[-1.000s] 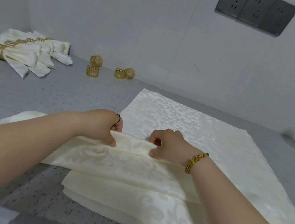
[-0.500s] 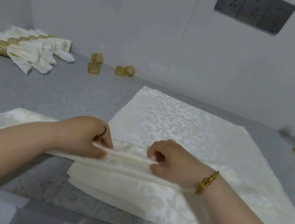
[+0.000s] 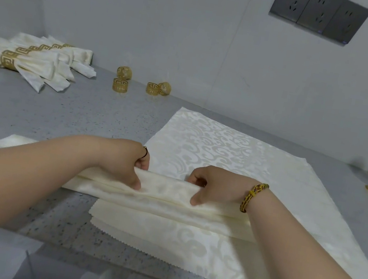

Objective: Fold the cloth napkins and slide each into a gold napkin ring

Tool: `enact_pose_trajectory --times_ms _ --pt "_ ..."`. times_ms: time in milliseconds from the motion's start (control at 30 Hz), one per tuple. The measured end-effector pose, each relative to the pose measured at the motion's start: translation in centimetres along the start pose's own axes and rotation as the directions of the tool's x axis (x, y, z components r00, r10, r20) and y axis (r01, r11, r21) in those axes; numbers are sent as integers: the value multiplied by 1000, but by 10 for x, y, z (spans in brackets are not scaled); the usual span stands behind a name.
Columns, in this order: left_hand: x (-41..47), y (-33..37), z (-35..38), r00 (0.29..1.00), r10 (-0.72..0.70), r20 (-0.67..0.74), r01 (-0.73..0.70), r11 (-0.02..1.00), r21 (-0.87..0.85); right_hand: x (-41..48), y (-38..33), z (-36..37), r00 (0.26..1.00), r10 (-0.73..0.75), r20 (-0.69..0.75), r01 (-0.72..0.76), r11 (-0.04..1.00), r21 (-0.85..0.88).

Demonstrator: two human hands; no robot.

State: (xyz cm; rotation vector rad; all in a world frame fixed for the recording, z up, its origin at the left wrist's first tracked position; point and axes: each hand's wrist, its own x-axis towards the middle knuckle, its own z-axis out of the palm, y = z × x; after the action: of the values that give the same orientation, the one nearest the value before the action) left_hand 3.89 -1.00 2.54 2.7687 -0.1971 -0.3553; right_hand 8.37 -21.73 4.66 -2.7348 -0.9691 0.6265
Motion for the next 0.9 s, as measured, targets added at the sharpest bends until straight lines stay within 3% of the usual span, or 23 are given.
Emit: enact_pose_trajectory --times_ms 100,167,267,333,400,500,600,667,767,900 --pt "-9 8 6 992 71 -107 -54 986 159 -10 -5 12 987 -56 -154 31 987 -160" --pt "-18 11 14 960 123 -251 -52 961 273 -18 -4 31 913 -200 -356 85 946 -313" --pt "-38 11 32 835 347 -428 -133 881 454 -27 8 62 727 -387 -568 151 896 -417" --pt "-41 4 44 727 454 -516 -231 869 438 -29 16 75 696 -413 -588 181 893 -413" --pt "-44 -6 53 676 495 -545 -315 864 394 -35 18 78 694 -430 -578 211 888 -408" --pt "-52 -23 54 759 440 -480 -363 898 249 -45 26 82 705 -410 -579 229 904 -362" --pt "-65 -17 50 876 258 -408 -257 965 59 -63 17 79 822 -226 -522 154 972 -178" --pt "-64 -4 49 883 235 -406 -160 964 212 -67 6 75 866 -119 -486 60 989 -136" --pt "-54 20 49 881 138 -453 15 948 319 -54 -19 65 846 -37 -533 -150 941 -304" --pt "-43 24 66 897 65 -438 -12 992 122 -24 -38 70 842 13 -539 -106 984 -143"
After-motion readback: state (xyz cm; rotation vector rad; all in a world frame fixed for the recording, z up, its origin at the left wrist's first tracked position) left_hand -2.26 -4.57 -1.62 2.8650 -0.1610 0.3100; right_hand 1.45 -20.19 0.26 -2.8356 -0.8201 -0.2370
